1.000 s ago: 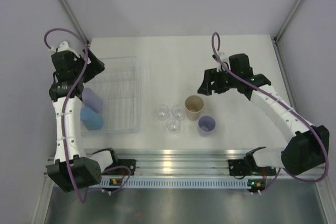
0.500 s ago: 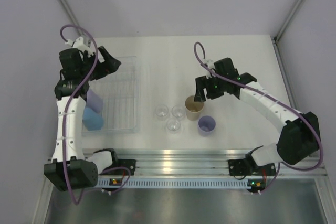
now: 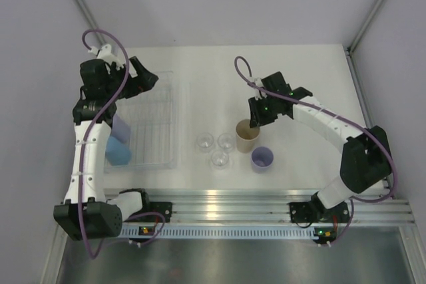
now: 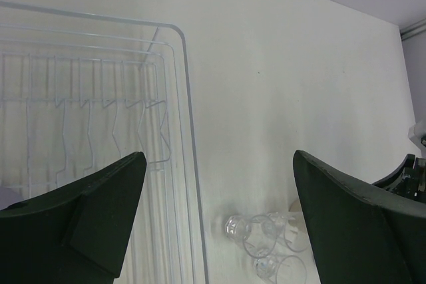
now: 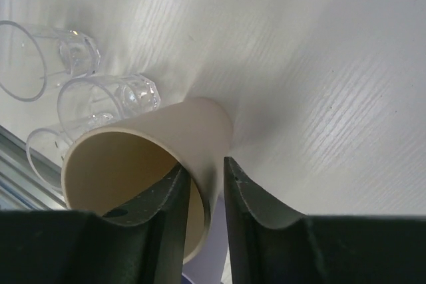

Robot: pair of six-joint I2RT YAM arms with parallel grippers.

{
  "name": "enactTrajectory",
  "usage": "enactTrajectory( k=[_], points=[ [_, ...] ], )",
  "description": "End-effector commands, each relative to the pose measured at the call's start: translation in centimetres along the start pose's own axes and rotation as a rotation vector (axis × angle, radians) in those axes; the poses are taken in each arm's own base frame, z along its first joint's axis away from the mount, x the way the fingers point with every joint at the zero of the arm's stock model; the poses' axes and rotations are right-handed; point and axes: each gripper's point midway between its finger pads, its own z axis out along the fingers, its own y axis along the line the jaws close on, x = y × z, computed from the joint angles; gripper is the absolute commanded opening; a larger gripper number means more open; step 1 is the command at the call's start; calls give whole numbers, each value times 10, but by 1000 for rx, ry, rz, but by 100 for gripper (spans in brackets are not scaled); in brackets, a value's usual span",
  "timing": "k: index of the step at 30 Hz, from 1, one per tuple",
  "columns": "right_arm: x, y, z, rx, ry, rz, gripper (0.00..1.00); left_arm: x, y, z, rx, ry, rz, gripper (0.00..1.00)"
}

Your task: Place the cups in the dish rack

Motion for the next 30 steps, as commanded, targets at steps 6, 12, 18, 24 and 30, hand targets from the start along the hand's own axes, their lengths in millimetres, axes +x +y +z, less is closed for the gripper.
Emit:
enactTrajectory(
  k=[6,12,18,24,30],
  points=[
    [-13,1,4,37,7,-61,1,-28,-5,4,-26,-102,34,97],
    [-23,-11,-3,116,9,-90,0,-30,-5,15,-17,-95,17,97],
    [-53,-24,-23,220,-48,-115,0,-33,-12,28,8,-96,8,97],
    [-100,-29,-56,225,-175,-101,0,-34,-22,41,18,-94,-13,96],
    [-130,-19,-61,4,-286,10,0,-30,-53,52,135,-106,-95,96]
  ],
)
